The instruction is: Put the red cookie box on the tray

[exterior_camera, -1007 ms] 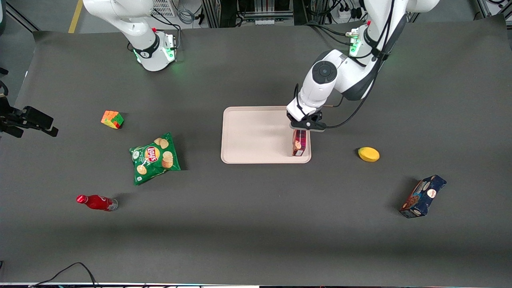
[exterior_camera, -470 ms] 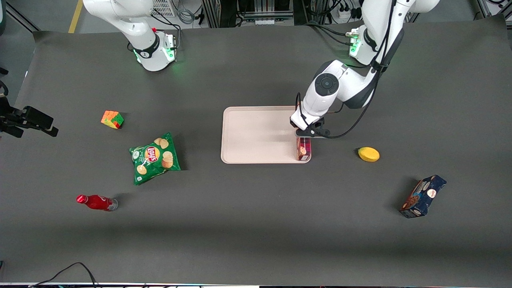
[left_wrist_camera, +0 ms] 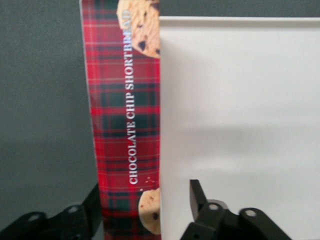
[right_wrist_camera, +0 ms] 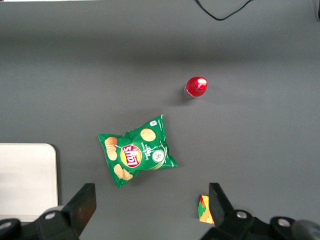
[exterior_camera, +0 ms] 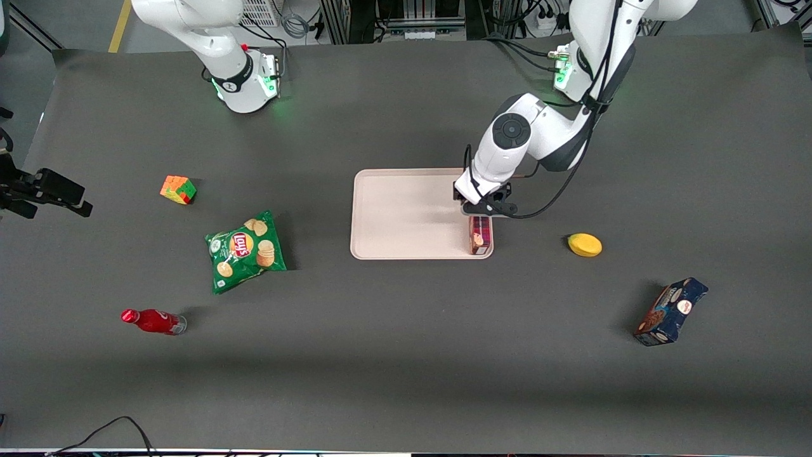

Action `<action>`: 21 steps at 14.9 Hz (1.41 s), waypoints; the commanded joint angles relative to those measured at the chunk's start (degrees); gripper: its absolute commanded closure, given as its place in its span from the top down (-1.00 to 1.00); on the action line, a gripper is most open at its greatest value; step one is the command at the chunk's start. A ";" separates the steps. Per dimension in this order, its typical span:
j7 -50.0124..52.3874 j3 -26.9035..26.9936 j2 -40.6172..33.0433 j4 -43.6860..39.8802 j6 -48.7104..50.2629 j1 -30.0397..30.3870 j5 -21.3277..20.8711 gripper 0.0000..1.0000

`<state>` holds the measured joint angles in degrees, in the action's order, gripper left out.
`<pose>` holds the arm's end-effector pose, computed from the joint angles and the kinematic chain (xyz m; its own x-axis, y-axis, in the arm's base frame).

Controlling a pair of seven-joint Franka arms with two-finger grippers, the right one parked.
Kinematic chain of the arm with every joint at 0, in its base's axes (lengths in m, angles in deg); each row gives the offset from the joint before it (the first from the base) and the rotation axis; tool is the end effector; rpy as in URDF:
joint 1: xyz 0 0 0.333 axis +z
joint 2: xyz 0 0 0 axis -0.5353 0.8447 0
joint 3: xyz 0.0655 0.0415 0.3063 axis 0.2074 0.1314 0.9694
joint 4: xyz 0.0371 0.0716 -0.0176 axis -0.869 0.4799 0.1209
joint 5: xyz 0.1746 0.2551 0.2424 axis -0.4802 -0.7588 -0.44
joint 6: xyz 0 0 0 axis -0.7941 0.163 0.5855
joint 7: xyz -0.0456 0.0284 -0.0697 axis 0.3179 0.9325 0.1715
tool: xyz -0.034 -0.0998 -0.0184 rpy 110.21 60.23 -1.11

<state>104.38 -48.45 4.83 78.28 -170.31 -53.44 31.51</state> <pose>0.4145 -0.3520 0.2245 0.9995 -0.0104 -0.0302 -0.0075 -0.9955 0.0949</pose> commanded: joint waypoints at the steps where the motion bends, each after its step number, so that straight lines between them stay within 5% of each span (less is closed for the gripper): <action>1: 1.79 1.21 -0.14 -3.85 2.25 -1.33 -0.49 1.00; 8: -0.85 7.35 -7.94 -15.90 23.08 -0.98 -0.49 1.00; 12: -9.43 8.93 -15.16 -17.73 28.96 6.83 -0.49 1.00; 15: -23.74 16.83 -16.40 -26.41 40.36 7.99 -0.23 1.00; 21: -27.55 25.37 -23.24 -31.46 50.78 8.16 -0.05 1.00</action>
<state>78.72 -25.40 -14.58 47.07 -121.53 -44.66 31.49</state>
